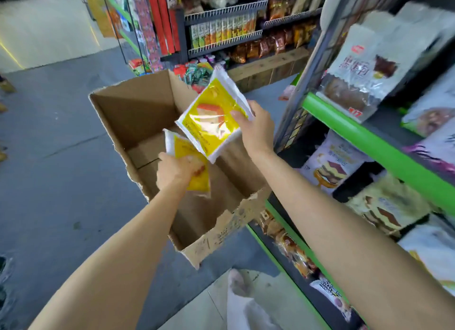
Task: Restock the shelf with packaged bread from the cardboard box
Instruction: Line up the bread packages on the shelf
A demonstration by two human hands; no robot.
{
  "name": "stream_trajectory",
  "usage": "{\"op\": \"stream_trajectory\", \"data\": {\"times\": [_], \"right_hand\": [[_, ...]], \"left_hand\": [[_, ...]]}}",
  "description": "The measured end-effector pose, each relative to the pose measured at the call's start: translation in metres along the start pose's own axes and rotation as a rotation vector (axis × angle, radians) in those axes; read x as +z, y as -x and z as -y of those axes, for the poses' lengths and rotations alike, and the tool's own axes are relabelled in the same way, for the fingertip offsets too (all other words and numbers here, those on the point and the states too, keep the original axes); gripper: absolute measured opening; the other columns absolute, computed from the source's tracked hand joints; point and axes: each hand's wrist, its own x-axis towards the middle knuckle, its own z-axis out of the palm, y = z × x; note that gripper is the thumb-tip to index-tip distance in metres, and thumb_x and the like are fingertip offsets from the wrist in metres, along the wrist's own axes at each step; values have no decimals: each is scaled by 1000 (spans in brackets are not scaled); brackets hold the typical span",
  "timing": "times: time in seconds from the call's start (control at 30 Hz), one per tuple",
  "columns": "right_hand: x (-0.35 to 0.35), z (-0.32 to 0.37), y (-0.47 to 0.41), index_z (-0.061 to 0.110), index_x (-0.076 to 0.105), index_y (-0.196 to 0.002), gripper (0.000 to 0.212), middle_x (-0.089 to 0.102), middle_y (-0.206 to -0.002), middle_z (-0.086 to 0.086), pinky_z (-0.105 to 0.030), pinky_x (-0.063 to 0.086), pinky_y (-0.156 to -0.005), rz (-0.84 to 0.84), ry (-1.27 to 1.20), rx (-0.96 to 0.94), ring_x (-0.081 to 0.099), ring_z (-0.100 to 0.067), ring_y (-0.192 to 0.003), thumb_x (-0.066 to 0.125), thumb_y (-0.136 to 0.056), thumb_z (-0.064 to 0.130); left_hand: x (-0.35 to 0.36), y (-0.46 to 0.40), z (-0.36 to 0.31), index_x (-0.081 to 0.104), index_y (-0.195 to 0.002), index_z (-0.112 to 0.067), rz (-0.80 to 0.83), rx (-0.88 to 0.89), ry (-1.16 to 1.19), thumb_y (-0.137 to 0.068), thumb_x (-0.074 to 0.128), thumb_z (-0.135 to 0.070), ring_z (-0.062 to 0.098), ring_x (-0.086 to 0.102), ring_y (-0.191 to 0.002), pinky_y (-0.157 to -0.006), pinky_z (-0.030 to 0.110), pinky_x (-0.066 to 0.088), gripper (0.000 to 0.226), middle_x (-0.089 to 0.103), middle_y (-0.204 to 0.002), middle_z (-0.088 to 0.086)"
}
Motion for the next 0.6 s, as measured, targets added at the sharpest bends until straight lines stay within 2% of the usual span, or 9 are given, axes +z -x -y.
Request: {"op": "stream_trajectory", "data": {"times": [0.1,0.17,0.23,0.3,0.33,0.37,0.47,0.57,0.6], "right_hand": [[-34,6,28,7,59,-106,28,51,-84,5,-30,38,-78,-161,-235,231,48,-14,-86,64,-87,28],[-55,5,46,10,57,-114,40,57,-97,-1,-41,49,-87,-282,-407,406,55,-19,-93,68,-83,33],[-78,4,62,12,57,-101,32,58,-98,-9,-46,52,-87,-354,-601,541,57,-23,-84,69,-82,35],[-99,2,75,14,52,-81,25,55,-80,-8,-42,52,-74,-413,-793,638,54,-21,-70,69,-84,32],[-107,0,80,13,53,-81,25,56,-78,-9,-40,51,-69,-441,-879,676,56,-24,-70,68,-85,33],[-113,-3,84,11,57,-89,26,61,-84,-12,-39,51,-69,-426,-959,697,59,-27,-76,65,-87,36],[-129,-19,100,12,61,-121,48,66,-114,-13,-48,50,-91,-272,-1003,699,63,-30,-101,50,-92,49],[-155,-48,124,14,66,-105,34,72,-93,-11,-38,56,-77,-250,-931,782,68,-26,-86,45,-95,39],[-163,-61,130,12,65,-107,30,72,-90,-11,-37,57,-74,-282,-902,808,69,-27,-81,46,-95,32]], "left_hand": [[-20,24,-20,27,-138,-10,-100,133,169,-94,44,-23,38,52,-118,-90,42,40,49,53,-131,18],[-27,46,-35,24,-142,-18,-132,273,225,-95,44,-26,38,54,-115,-85,42,40,51,56,-129,16],[-32,70,-50,31,-135,-14,-124,394,241,-96,43,-28,38,54,-113,-83,42,40,43,57,-126,16],[-33,95,-63,39,-126,-7,-74,512,231,-97,42,-27,38,54,-108,-77,41,40,35,58,-118,19],[-31,107,-68,41,-122,-5,-38,588,230,-98,42,-26,38,55,-105,-73,39,37,32,58,-112,19],[-27,118,-74,43,-117,-4,4,664,226,-98,42,-26,37,55,-101,-69,37,34,29,57,-106,18],[-4,146,-85,43,-109,-5,127,782,120,-97,43,-29,37,55,-97,-66,34,32,26,54,-96,14],[32,158,-83,43,-117,-2,259,723,-31,-97,42,-24,38,53,-109,-74,39,38,30,56,-116,20],[47,159,-79,42,-119,1,313,693,-84,-97,41,-18,39,51,-112,-79,41,40,29,54,-122,22]]}}
